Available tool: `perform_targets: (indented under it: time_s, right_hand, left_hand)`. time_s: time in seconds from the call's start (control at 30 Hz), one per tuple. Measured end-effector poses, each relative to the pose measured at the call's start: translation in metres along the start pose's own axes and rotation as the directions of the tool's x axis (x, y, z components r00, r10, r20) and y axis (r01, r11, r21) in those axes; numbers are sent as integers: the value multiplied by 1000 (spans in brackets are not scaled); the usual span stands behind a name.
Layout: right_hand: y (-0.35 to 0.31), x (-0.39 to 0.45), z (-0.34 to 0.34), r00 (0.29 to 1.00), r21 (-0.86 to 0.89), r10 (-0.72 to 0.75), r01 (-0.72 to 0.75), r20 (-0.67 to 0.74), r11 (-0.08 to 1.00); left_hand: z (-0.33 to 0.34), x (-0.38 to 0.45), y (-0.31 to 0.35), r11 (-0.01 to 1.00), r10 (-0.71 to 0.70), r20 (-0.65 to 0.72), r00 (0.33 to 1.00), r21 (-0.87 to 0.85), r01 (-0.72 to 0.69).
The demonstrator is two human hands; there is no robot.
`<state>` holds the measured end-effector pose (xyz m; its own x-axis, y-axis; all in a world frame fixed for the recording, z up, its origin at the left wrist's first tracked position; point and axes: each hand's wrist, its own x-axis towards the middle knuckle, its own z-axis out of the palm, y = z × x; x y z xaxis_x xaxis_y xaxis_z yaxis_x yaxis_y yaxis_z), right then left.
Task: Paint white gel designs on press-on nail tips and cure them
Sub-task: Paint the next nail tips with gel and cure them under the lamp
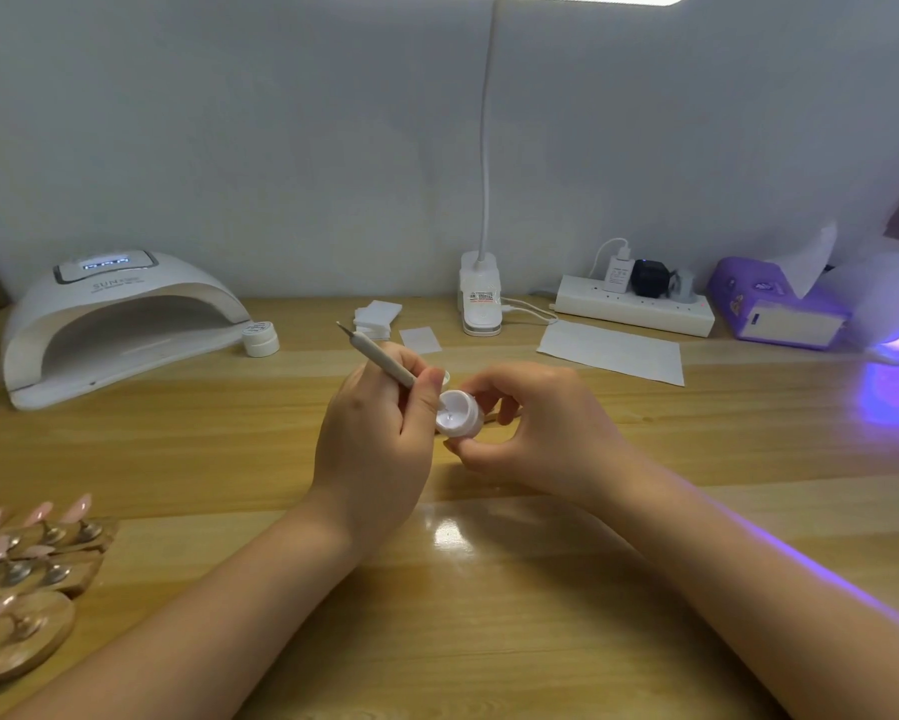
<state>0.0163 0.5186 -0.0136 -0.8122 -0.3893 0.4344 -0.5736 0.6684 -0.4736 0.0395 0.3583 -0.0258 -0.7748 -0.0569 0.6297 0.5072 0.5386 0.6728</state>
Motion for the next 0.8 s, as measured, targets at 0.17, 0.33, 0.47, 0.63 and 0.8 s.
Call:
perform_targets:
  time_s: [0.17, 0.33, 0.47, 0.63, 0.8]
  right_hand:
    - [0, 0, 0, 1000, 1, -3, 3, -9, 1000]
    - [-1, -1, 0, 1000, -2, 0, 0, -3, 1000]
    - [-1, -1, -1, 1000, -5, 1, -1, 2, 1000]
    - [-1, -2, -2, 1000, 2, 21, -21, 3, 1000]
    - [0, -2, -2, 1000, 10, 27, -27, -2, 1000]
  left_hand:
    - [0, 1, 0, 1000, 1, -7, 1000, 1, -1]
    - [1, 1, 0, 1000, 5, -8, 1000, 1, -5]
    - [1, 1, 0, 1000, 3, -30, 1000, -15, -3]
    - [0, 4, 5, 976, -108, -85, 990, -201, 89]
    - [-2, 12, 10, 895, -262, -105, 959, -398, 201]
